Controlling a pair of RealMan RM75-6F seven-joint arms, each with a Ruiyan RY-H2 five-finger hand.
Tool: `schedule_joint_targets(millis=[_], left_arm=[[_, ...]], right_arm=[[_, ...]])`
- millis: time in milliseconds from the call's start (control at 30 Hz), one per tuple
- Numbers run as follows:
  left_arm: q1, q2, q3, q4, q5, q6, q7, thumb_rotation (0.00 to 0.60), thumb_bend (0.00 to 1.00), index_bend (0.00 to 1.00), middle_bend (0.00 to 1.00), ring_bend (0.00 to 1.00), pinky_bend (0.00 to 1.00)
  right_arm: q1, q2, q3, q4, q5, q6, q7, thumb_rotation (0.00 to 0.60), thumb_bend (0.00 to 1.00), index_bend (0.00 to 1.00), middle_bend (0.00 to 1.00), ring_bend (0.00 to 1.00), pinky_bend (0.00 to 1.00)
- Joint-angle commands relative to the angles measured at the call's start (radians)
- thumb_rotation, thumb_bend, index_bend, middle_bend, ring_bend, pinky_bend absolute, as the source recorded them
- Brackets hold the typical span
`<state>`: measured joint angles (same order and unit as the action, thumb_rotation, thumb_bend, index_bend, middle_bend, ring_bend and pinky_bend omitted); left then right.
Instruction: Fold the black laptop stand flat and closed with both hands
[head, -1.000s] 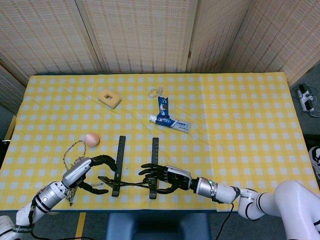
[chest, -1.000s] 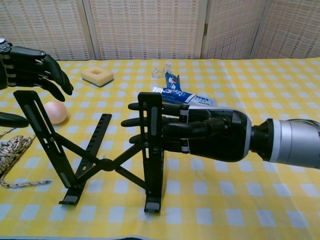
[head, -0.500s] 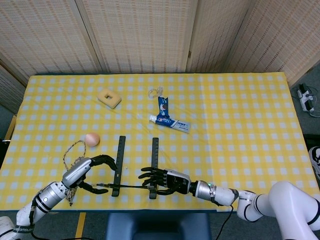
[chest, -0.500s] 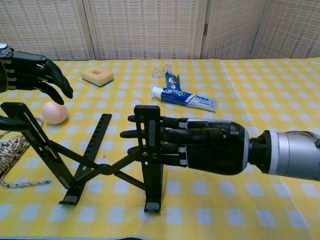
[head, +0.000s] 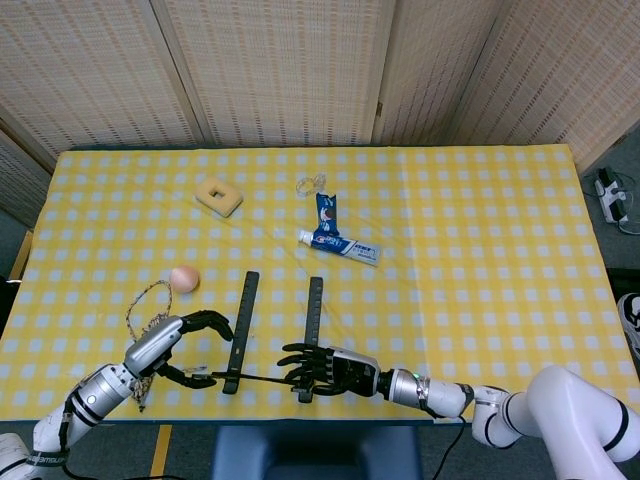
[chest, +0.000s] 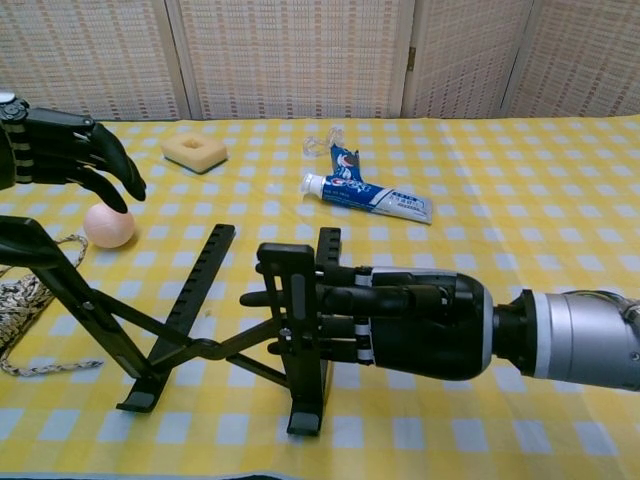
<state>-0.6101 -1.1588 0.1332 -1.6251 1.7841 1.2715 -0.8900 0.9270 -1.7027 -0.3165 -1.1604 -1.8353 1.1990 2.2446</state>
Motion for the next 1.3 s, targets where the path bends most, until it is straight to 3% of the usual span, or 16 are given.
schedule_joint_targets(millis=[33, 467, 600, 867, 1067, 1300], left_arm=[[0.001, -0.001, -0.001, 0.001, -0.001, 0.000, 0.000, 0.600, 0.13, 0.40, 0.38, 0.25, 0.31], [0.001, -0.007, -0.001, 0.002, 0.001, -0.009, 0.019, 0.600, 0.13, 0.39, 0.38, 0.24, 0.31], [0.009, -0.012, -0.007, 0.008, -0.015, -0.016, 0.078, 0.600, 0.13, 0.37, 0.37, 0.24, 0.31], [0.022, -0.013, -0.004, 0.012, -0.040, -0.060, 0.232, 0.600, 0.13, 0.27, 0.31, 0.20, 0.28], [0.031, -0.028, 0.000, 0.012, -0.058, -0.094, 0.339, 0.600, 0.13, 0.26, 0.30, 0.20, 0.27], [0.051, -0.096, -0.016, 0.028, -0.116, -0.137, 0.505, 0.600, 0.13, 0.30, 0.30, 0.21, 0.27]], right_arm=[[-0.004, 0.000, -0.002, -0.001, 0.002, 0.006, 0.004, 0.600, 0.32, 0.11, 0.17, 0.20, 0.03], [-0.053, 0.021, -0.010, -0.030, 0.022, 0.035, -0.096, 0.600, 0.32, 0.11, 0.17, 0.20, 0.03], [-0.064, 0.035, 0.005, -0.047, 0.025, 0.033, -0.248, 0.600, 0.32, 0.11, 0.17, 0.20, 0.03], [-0.049, 0.187, 0.036, -0.244, 0.008, 0.043, -0.585, 0.600, 0.32, 0.11, 0.16, 0.18, 0.02], [-0.032, 0.292, 0.049, -0.370, 0.012, 0.030, -0.689, 0.600, 0.32, 0.11, 0.15, 0.17, 0.02], [-0.038, 0.339, 0.066, -0.416, 0.037, 0.018, -0.729, 0.600, 0.32, 0.11, 0.14, 0.16, 0.02]])
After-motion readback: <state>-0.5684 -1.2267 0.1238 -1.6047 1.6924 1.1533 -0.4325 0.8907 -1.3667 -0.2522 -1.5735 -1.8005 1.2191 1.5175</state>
